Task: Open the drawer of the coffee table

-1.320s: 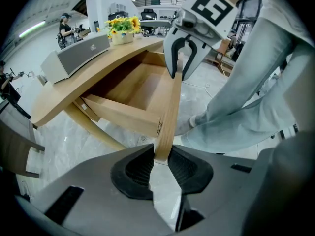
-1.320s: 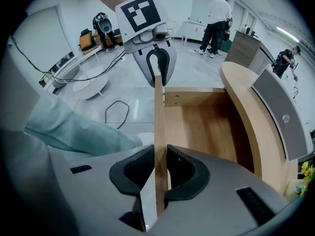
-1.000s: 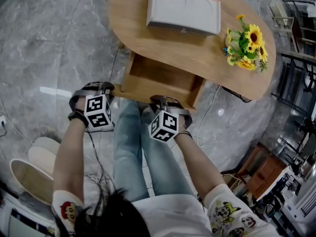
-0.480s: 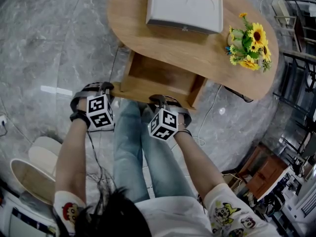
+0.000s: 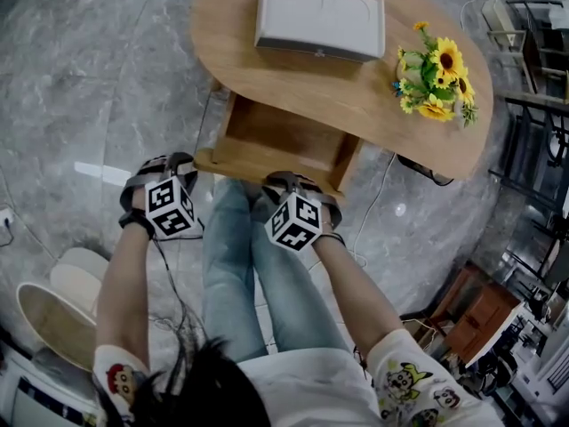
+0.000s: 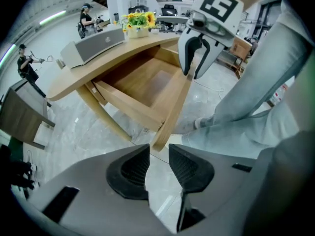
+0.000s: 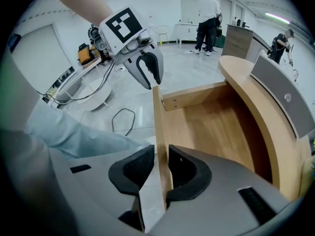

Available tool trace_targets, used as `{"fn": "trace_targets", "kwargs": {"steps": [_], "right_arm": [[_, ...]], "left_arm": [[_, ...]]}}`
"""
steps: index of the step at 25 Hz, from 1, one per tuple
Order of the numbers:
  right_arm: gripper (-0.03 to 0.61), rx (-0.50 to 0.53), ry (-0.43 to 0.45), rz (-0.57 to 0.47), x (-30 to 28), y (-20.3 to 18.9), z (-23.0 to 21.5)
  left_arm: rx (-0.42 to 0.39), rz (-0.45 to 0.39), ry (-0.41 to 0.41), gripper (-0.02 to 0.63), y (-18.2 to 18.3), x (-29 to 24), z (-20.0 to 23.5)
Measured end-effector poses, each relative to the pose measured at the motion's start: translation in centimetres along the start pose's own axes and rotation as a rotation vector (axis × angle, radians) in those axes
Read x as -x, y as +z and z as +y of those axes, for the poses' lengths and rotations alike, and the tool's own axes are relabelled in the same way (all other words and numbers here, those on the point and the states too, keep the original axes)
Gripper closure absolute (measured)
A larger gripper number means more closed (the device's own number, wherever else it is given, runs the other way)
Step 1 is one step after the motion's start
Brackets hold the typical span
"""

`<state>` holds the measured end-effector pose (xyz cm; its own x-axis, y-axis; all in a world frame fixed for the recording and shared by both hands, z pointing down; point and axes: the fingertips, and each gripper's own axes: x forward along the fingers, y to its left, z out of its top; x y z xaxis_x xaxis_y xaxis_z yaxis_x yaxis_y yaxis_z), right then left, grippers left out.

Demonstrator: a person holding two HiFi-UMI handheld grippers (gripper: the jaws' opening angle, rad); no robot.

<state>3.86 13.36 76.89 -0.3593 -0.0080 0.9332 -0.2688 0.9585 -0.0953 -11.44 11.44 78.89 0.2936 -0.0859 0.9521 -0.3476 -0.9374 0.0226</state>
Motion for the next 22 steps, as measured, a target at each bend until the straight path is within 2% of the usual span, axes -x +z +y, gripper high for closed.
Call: {"fn": "trace_targets", "kwargs": {"steps": [3,5,10,14,18,22], "right_arm": [[0.502,-0.021,-0.023,-0.043,2.6,0.2,0.2],[0.502,-0.042,-0.044,-0.081,5.0,0.4,0.3],[0.502,-0.088,-0.118,-0.176,12.6,1.6,0.1],[0.502,-0.125,-0.2,-0.267,20.1,3.6,-0.7],[0.502,-0.181,-0.288,-0.352,27.8,5.4,-2.1],[0.502,-0.206,-0.362,-0.415,34.5,6.8,-2.6]], "left_arm": [[0.174,-0.08,0.07,0.515,1.4,2.9,-0.1],[0.247,-0.128,0.104,0.515,2.6,5.1,-0.9],[0.207,-0.182,0.145,0.516,7.2,11.3,-2.8],[0.193,-0.254,0.206,0.516,11.7,17.6,-2.2],[0.237,-0.369,0.257,0.515,16.6,24.3,-1.0],[0.292,-0.49,0.274,0.516,20.6,30.5,-1.0]]}}
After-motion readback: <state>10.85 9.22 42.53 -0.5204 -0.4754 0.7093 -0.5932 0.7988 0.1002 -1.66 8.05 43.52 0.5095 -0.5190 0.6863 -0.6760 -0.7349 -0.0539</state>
